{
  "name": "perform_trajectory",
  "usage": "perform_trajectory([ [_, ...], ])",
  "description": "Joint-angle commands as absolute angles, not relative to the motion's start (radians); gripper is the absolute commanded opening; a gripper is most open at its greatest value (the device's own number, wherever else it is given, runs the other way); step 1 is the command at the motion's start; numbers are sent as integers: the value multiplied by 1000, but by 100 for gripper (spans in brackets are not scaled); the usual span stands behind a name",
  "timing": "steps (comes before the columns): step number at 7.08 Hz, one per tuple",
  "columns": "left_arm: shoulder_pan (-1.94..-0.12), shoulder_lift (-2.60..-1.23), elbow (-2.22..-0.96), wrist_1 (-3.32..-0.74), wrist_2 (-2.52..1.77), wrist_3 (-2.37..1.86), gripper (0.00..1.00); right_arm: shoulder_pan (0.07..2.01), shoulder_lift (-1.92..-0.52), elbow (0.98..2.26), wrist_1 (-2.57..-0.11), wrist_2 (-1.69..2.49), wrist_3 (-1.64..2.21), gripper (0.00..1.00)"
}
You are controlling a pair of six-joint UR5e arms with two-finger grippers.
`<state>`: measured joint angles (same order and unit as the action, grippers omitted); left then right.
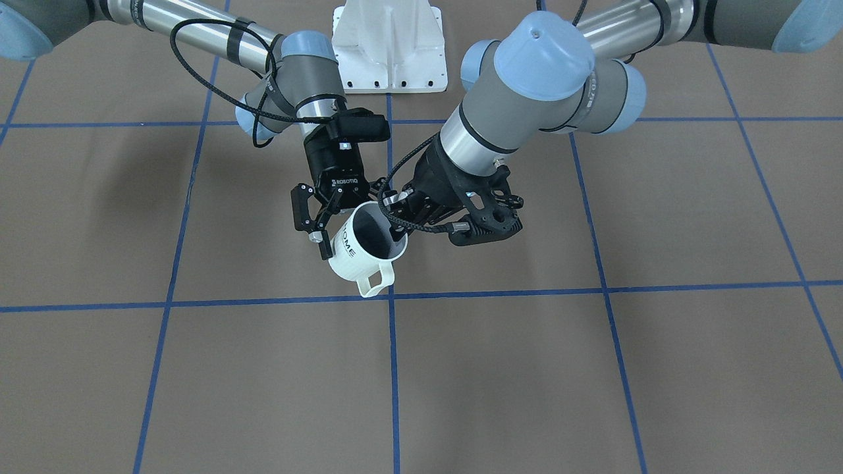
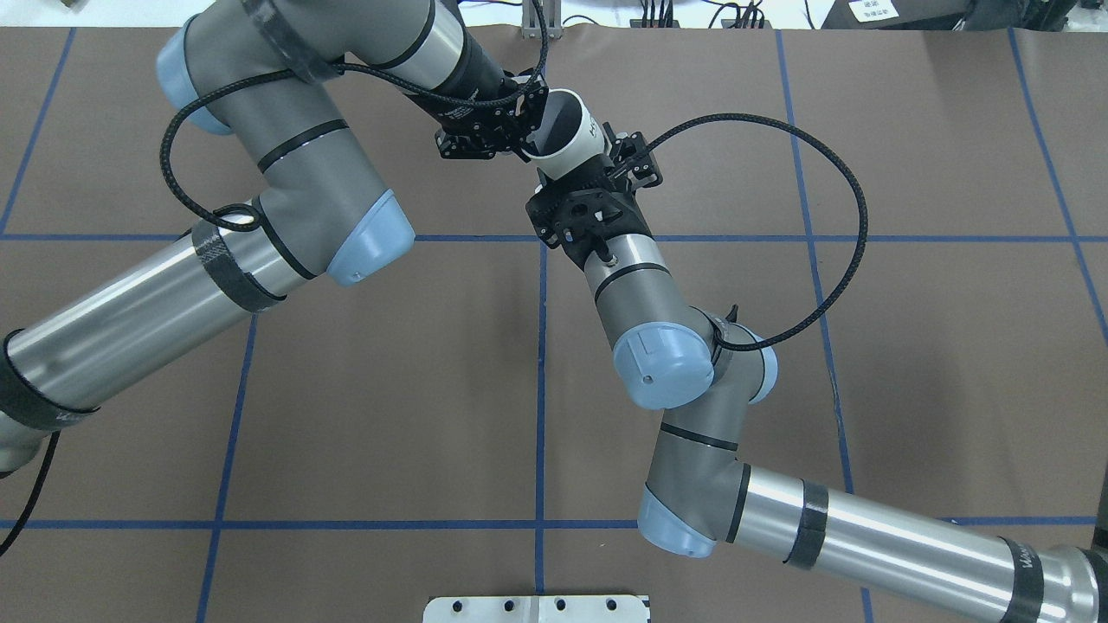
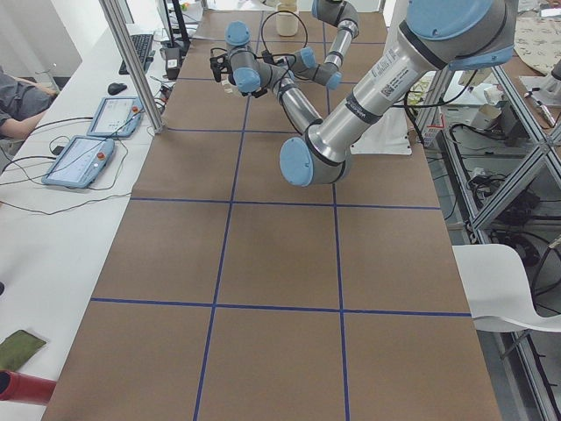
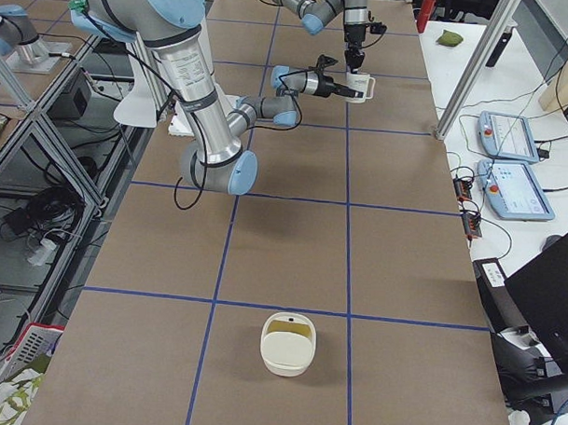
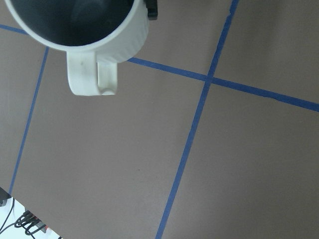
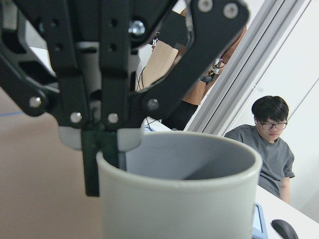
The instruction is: Left arm hands cup to right arm to dump lemon
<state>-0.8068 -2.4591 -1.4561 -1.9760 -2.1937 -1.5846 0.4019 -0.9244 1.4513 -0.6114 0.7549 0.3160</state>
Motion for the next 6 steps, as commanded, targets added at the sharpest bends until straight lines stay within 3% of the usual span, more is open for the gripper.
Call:
perform_trajectory([
  [1,-807,-2460,-1456,-1976,-2194,-1585,0,400,-952,1475,-611,755,316,99],
  [3,-807,-2461,-1453,-1976,-2194,-1585,0,359,-1032,1598,-614,750,313,98],
  [6,-811,-2461,-1451,-1977,-2194,-1583,0,288,-1054,1653,-612,660,304,98],
])
